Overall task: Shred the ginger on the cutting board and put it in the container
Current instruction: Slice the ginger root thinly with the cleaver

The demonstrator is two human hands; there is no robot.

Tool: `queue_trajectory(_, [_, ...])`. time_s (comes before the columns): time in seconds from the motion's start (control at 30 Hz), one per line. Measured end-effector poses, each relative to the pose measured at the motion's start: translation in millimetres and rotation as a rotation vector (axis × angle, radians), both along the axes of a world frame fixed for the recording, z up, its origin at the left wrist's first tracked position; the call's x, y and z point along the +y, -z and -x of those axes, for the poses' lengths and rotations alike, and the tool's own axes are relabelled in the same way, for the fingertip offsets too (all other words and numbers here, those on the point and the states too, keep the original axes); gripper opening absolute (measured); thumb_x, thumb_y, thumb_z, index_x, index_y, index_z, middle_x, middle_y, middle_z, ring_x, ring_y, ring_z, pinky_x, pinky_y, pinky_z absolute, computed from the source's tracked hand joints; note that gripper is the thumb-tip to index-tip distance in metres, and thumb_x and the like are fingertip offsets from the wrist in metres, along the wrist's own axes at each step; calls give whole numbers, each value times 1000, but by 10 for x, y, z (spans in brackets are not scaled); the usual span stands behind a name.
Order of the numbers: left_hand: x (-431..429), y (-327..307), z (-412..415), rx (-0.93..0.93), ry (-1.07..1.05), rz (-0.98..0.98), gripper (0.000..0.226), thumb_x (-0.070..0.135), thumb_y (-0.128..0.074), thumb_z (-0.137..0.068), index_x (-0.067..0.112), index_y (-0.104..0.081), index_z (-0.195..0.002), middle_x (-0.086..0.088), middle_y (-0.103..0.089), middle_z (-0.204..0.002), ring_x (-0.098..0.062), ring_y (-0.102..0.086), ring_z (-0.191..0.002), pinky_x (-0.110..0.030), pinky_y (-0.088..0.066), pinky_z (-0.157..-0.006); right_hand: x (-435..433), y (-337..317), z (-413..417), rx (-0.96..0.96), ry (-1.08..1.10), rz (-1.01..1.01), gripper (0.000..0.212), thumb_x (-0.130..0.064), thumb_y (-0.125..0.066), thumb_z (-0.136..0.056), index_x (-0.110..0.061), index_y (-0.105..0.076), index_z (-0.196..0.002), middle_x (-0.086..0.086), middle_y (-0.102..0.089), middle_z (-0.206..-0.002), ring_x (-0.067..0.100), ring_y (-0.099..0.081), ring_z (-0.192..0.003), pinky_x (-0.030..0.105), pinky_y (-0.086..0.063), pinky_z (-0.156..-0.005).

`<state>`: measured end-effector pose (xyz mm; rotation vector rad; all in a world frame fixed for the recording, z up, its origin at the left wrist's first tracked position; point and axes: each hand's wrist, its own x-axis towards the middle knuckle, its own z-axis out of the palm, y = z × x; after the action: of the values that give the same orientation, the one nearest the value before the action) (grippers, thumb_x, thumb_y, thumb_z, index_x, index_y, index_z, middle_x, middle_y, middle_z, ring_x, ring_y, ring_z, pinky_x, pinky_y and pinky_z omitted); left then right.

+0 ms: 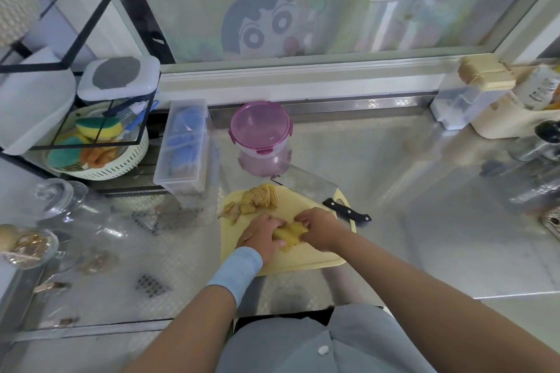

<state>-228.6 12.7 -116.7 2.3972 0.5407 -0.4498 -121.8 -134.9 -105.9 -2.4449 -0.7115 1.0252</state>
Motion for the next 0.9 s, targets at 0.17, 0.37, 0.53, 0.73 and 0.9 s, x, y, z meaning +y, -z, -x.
queue_trajectory(0.17, [-8,17,31,-83,-91,76,35,10,-60,-89,34,-61,-115,14,-50,-116,-11,-51,-106,-29,-39,-102,38,52,50,-32,-11,-7,43,-7,-67,-86,-25,-67,-126,-1,-58,-117,19,-60,-107,22,-44,-82])
queue_trajectory(0.37, [-111,-1,46,-132,-65,19,45,31,-62,-87,31,-53,-131,12,-43,-129,-9,-36,-125,-27,-33,-107,39,94,38,-51,13,-16,44,-16,-71,-89,-27,-64,-131,-5,-60,-114,13,-55,-96,22,-43,-79])
queue_trajectory(0.53, [-177,-4,36,-123,-176,51,43,33,-69,-84,33,-57,-125,10,-50,-123,-14,-41,-124,-28,-35,-103,50,95,73,-91,-126,10,52,-18,-63,-96,-28,-51,-145,3,-52,-128,25,-51,-119,33,-44,-97])
queue_trajectory(0.73, [-153,-48,18,-104,-83,-47,51,43,-64,-84,37,-50,-133,12,-48,-133,-14,-35,-130,-31,-31,-109,-126,18,57,-159,-163,68,73,-40,-73,-85,-30,-41,-150,1,-42,-138,23,-46,-127,32,-42,-96])
queue_trajectory(0.9, [-149,-44,-23,-40,93,-81,60,42,-65,-86,38,-42,-142,11,-41,-131,-13,-36,-127,-30,-35,-106,-102,72,94,-187,-118,37,50,-34,-70,-90,-32,-53,-136,0,-46,-128,23,-53,-117,31,-44,-84])
